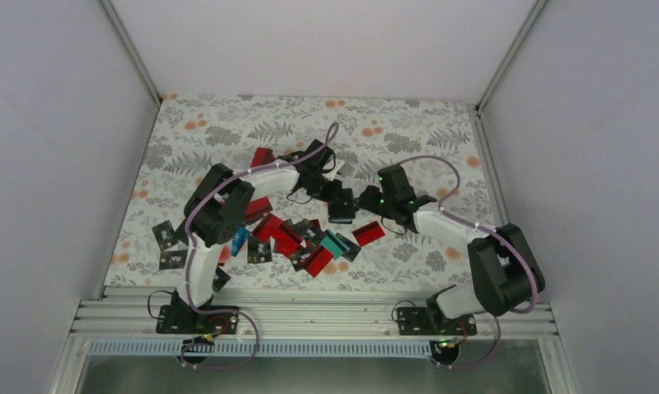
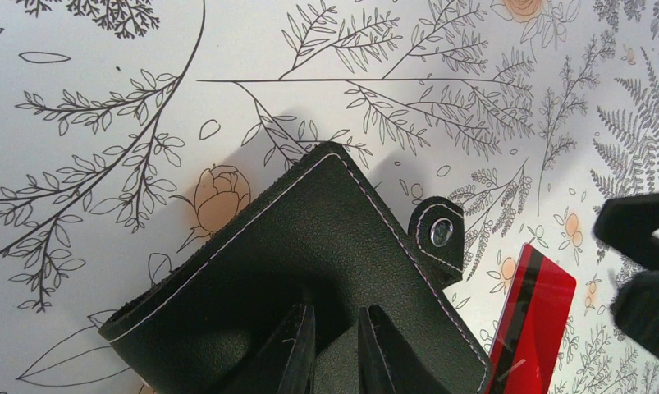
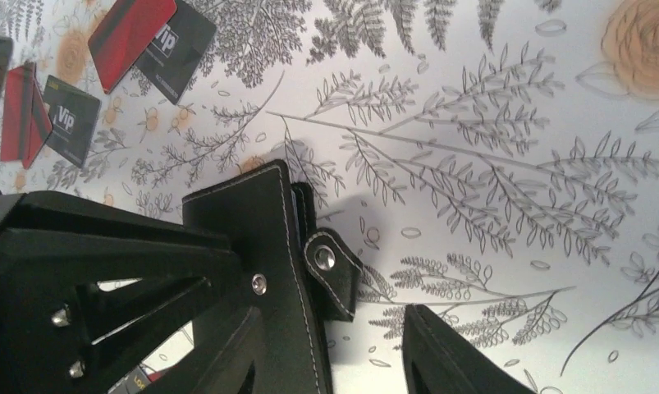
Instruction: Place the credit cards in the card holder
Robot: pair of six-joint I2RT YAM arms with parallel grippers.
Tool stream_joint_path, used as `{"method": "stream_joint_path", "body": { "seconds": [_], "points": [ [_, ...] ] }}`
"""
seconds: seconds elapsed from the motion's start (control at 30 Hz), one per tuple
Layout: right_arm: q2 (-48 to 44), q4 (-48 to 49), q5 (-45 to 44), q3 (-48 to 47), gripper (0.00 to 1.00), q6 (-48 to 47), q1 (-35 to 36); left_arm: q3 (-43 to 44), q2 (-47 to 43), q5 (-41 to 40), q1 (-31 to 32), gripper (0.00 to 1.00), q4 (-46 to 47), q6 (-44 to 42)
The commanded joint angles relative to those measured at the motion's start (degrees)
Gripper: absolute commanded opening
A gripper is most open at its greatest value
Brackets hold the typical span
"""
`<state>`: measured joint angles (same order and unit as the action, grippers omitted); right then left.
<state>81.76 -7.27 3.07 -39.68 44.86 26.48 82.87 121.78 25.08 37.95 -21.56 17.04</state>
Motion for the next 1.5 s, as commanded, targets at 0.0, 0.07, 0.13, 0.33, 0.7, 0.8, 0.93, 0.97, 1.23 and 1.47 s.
{"method": "stream_joint_path", "body": {
  "seconds": [0.0,0.07,0.13,0.33,0.7,0.8,0.93,0.97,1.23,1.47],
  "points": [
    [2.9,-4.3,-3.4,-6.3,0.47,-8.4,-0.5,-2.3,7.0,-9.1,0.5,0.17,-10.1,-1.0],
    [5.8,-5.9,-2.0,-9.7,0.49,-10.8,-1.0,-2.2,6.9,-9.2,0.5,0.17,-10.2,-1.1],
    [9.1,-7.2,1.2,-13.0,0.49,-13.0,-1.9,-2.2,7.1,-9.1,0.5,0.17,-10.3,-1.3],
    [19.5,-11.5,6.5,-21.6,0.44,-16.9,-4.2,-1.8,7.6,-8.8,0.6,0.17,-10.8,-1.8],
    [25.7,-6.2,31.3,-19.5,0.37,-21.8,-10.8,-1.0,7.9,-8.7,0.6,0.17,-11.6,-2.5],
    [25.2,-3.5,38.0,-16.9,0.37,-22.0,-11.1,-0.8,8.1,-8.7,0.6,0.16,-11.7,-2.5],
    [24.7,-1.9,44.2,-14.9,0.36,-21.8,-11.2,-0.8,8.2,-8.8,0.5,0.16,-11.7,-2.4],
    [24.2,-1.7,45.0,-14.5,0.36,-21.7,-11.2,-0.8,8.2,-8.9,0.5,0.16,-11.9,-2.4],
    [18.6,-2.6,45.8,-12.5,0.35,-21.5,-11.2,-0.6,8.1,-9.1,0.6,0.16,-12.3,-2.3],
    [18.5,-5.3,41.8,-12.5,0.34,-23.3,-11.2,-0.1,8.4,-9.3,0.7,0.16,-12.8,-2.3]
  ]
}}
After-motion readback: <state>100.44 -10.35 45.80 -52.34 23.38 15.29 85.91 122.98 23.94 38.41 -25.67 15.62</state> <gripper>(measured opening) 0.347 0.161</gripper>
